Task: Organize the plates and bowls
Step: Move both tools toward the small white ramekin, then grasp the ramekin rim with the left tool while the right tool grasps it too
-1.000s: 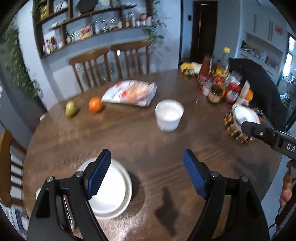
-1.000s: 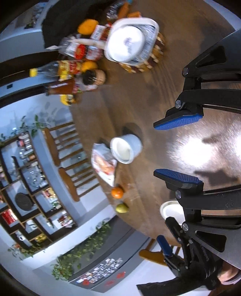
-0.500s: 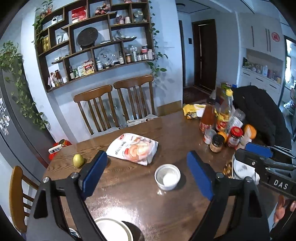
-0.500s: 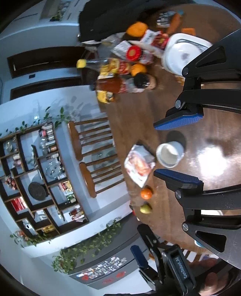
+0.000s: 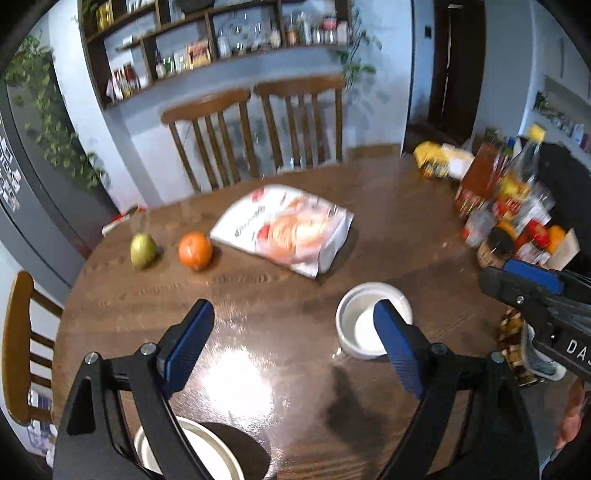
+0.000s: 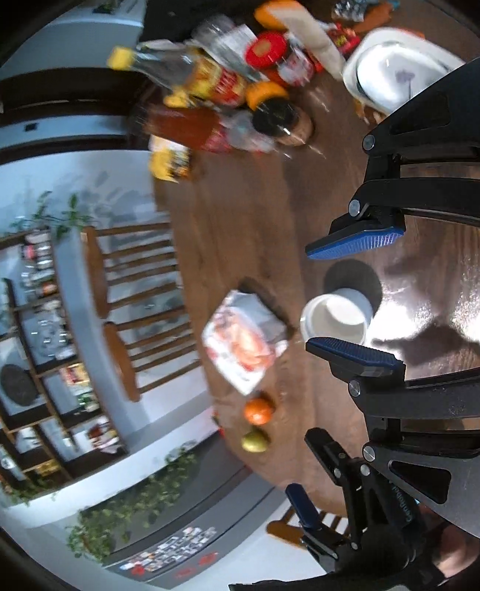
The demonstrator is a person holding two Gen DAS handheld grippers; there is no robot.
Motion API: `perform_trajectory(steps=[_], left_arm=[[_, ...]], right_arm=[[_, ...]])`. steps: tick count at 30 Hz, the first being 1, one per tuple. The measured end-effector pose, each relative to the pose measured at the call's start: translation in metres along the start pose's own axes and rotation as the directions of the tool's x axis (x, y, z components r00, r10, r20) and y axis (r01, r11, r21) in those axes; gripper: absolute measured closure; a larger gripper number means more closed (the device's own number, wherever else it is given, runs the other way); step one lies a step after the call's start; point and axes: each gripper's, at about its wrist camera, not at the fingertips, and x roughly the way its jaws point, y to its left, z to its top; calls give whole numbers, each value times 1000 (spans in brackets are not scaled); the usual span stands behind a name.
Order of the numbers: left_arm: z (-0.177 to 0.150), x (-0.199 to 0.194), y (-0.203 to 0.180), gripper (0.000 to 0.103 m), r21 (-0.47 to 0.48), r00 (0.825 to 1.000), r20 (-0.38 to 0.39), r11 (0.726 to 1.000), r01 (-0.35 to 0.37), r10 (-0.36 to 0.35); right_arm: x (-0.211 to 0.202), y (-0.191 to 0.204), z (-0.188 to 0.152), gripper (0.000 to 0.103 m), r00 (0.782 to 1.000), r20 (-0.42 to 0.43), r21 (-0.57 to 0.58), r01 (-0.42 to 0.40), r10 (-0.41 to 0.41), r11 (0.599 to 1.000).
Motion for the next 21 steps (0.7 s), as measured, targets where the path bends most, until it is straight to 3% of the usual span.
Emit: perform_trajectory(steps=[9,15,21], left_arm=[[-16,69,-14,16,0,993,-121,1000,-6,6],[-19,94,-20,17,-8,988,-152,1000,6,-7],[-21,108,-27,25,-7,984,-175,999,32,-33]], right_arm=[[70,-16,-15,58,991,-118,41,-59,64,997],[96,-23,-22,58,982,-157,72,-92,102,993],[111,-27,-22,58,978,-169,86,-112,125,990]])
